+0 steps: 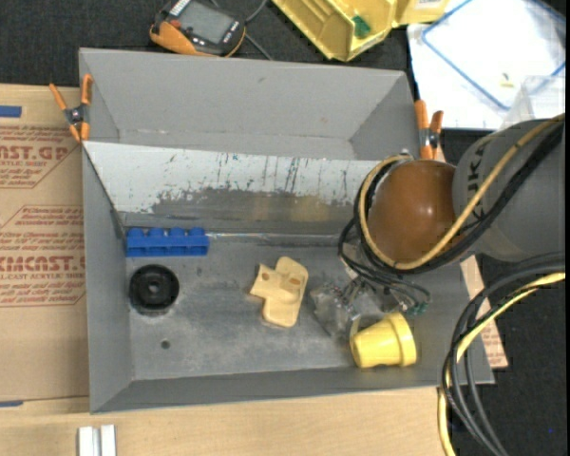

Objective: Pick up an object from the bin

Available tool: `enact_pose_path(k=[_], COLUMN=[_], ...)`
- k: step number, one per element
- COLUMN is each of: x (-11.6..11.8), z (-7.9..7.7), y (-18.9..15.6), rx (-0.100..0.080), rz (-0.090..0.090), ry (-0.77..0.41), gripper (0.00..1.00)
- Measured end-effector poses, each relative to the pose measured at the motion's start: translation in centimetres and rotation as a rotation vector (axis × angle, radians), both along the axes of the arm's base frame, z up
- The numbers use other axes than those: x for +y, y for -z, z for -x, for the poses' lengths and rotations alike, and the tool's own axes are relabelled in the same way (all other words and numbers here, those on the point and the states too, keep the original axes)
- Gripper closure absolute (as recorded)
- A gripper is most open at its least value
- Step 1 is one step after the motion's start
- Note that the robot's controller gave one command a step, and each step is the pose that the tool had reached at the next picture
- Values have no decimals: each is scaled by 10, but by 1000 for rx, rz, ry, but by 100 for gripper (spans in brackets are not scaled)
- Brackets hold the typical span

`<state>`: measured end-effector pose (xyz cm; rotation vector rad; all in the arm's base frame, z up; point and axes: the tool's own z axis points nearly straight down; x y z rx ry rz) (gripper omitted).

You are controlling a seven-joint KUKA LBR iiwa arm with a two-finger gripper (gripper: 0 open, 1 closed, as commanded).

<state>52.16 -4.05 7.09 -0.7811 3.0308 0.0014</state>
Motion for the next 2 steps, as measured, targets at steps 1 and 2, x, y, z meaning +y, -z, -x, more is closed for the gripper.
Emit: enact_pose_path(k=[1, 2], x=[-54, -55], z=[32, 32], y=[-1, -1], rx=[-17, -17], rz=[2, 6], ry=[-3, -4], gripper=[0, 0])
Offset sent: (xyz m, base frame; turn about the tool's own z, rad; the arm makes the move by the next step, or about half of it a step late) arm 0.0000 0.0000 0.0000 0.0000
